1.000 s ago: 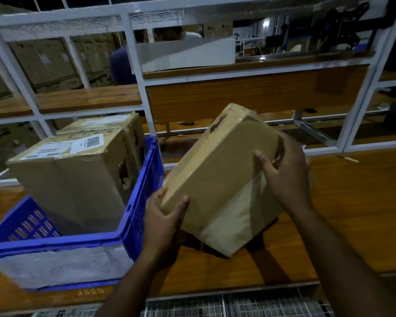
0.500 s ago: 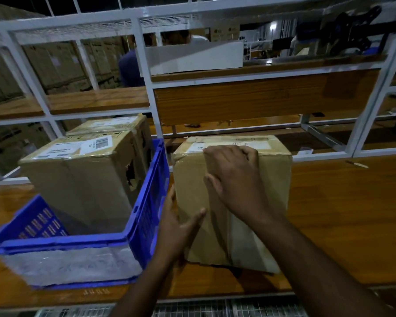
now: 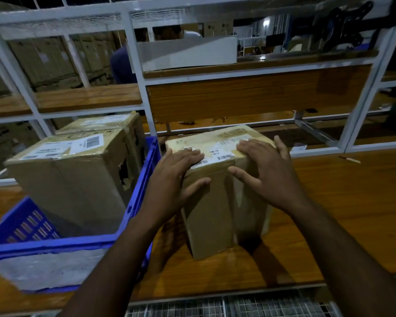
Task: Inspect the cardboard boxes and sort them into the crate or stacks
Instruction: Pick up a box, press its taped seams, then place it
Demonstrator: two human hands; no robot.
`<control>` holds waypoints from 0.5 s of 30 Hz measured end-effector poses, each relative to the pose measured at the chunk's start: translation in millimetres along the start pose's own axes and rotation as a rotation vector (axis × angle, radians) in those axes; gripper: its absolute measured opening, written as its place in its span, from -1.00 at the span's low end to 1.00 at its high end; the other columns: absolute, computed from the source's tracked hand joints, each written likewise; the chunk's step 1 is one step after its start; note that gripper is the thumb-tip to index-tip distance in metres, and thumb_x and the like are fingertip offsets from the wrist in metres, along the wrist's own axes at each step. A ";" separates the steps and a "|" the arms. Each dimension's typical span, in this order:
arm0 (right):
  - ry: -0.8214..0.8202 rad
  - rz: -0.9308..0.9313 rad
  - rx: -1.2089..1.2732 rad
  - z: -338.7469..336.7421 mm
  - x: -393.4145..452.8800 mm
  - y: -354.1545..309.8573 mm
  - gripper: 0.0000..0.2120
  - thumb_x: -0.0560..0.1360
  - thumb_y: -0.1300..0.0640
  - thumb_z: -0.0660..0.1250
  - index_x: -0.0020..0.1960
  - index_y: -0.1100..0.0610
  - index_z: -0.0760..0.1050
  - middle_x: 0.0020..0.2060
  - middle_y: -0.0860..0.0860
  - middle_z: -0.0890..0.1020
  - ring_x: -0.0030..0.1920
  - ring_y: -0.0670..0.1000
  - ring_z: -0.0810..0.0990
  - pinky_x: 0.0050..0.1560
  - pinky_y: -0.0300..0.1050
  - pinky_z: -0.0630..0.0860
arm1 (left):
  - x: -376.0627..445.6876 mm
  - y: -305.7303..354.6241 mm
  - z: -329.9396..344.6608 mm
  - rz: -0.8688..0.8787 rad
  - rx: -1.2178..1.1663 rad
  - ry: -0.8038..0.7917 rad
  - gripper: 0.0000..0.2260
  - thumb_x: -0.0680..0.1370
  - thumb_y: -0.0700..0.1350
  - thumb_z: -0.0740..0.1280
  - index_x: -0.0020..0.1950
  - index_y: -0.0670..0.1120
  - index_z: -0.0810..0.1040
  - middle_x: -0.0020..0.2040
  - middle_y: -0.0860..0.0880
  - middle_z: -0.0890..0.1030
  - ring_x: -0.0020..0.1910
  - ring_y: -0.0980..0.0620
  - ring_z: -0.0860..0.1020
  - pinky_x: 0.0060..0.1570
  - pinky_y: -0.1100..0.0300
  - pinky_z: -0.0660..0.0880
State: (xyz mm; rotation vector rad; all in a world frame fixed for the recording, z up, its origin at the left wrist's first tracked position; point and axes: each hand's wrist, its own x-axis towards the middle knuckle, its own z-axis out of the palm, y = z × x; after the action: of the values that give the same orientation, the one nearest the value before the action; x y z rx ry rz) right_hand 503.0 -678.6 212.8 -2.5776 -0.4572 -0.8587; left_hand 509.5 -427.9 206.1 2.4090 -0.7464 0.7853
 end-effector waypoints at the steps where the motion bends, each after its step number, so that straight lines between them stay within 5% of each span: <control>1: 0.005 0.000 -0.010 1.5 -0.7 3.1 -0.31 0.50 -0.45 0.05 0.44 -0.04 0.40 0.42 -0.07 0.47 0.47 -0.09 0.32 0.56 0.11 -0.10 | 0.4 -2.6 1.7 -0.008 -0.019 0.021 -0.47 0.53 0.27 0.33 0.43 0.04 0.51 0.42 0.06 0.53 0.47 0.12 0.39 0.50 -0.19 0.26; 7: 0.084 -0.010 -0.081 12.4 -9.5 -13.1 -0.42 0.53 -0.37 0.16 0.38 -0.03 0.49 0.36 -0.08 0.53 0.40 -0.06 0.41 0.36 0.02 0.18 | -1.2 -22.8 -0.1 -0.036 -0.190 0.056 -0.54 0.55 0.20 0.37 0.36 0.00 0.56 0.38 0.05 0.55 0.48 0.11 0.38 0.47 -0.19 0.31; 11: 0.082 -0.038 -0.125 8.8 -0.4 -12.4 -0.46 0.54 -0.35 0.14 0.32 -0.03 0.53 0.28 -0.08 0.59 0.32 -0.03 0.44 0.20 -0.05 0.19 | 3.4 -17.1 -8.3 0.030 -0.011 0.063 -0.59 0.52 0.14 0.35 0.31 -0.02 0.60 0.35 0.06 0.59 0.50 0.12 0.36 0.59 -0.12 0.06; 15: 0.060 -0.038 -0.117 12.8 6.3 -4.9 -0.41 0.53 -0.36 0.13 0.35 0.00 0.51 0.32 -0.05 0.57 0.36 -0.03 0.42 0.25 -0.06 0.16 | -2.3 -7.9 1.7 0.103 0.027 0.130 -0.61 0.54 -0.02 0.35 0.34 -0.09 0.60 0.32 -0.01 0.61 0.40 0.07 0.47 0.51 -0.15 0.27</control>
State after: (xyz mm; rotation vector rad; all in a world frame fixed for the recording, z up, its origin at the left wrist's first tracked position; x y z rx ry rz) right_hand 512.2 -667.4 208.5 -2.6481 -0.4526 -1.0009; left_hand 513.4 -422.3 201.2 2.3324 -0.8175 0.9888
